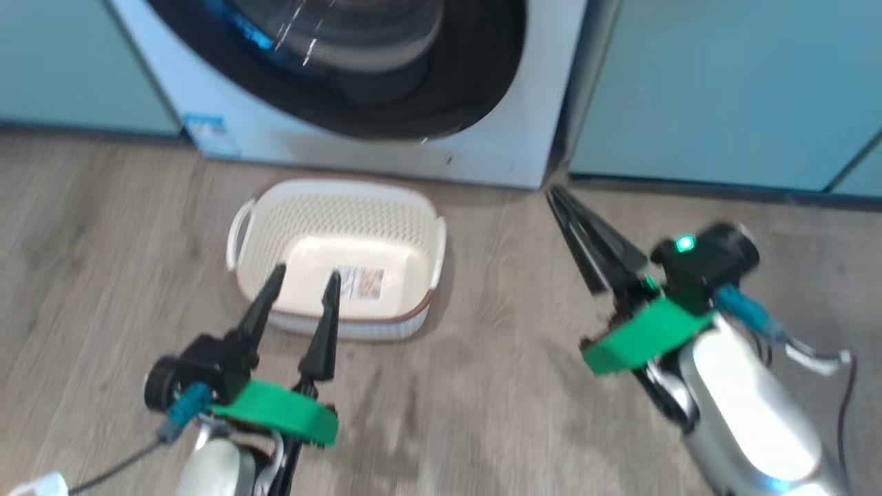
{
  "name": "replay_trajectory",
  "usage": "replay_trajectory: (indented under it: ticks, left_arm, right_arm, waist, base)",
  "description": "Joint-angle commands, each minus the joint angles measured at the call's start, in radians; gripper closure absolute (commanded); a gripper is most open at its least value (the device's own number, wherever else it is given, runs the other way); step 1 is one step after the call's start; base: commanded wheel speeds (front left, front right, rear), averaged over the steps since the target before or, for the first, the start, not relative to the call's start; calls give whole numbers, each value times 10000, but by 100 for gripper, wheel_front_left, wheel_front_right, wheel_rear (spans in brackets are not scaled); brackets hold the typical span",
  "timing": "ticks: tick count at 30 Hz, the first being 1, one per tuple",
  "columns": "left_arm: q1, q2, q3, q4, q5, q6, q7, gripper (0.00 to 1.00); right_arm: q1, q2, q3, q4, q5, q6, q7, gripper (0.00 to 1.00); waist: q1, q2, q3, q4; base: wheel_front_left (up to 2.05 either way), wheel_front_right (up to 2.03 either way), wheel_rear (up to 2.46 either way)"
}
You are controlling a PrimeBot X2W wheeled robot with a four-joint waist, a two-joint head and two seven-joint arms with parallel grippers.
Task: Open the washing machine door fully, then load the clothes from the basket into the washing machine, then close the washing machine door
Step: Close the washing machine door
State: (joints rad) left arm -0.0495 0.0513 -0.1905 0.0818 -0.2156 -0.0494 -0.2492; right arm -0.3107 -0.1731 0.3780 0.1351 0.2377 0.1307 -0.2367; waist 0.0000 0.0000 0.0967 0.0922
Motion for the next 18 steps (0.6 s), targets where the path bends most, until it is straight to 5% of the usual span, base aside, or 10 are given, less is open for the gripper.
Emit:
replay_trajectory:
  ticks: [1, 18]
  left_arm:
    - [-493, -11, 287, -420, -75, 24, -126, 0]
    - [-1789, -11, -184, -712, -583, -69, -126, 0]
  right_arm:
    - [-664, -80, 350, -223, 74, 0, 54, 100]
    - [-6443, -1691, 1942, 1916, 722, 0, 533, 100]
  waist:
    - [0, 0, 812, 647]
    - [0, 0, 3321, 2067]
  base:
    - [0, 0, 0]
    - [0, 0, 0]
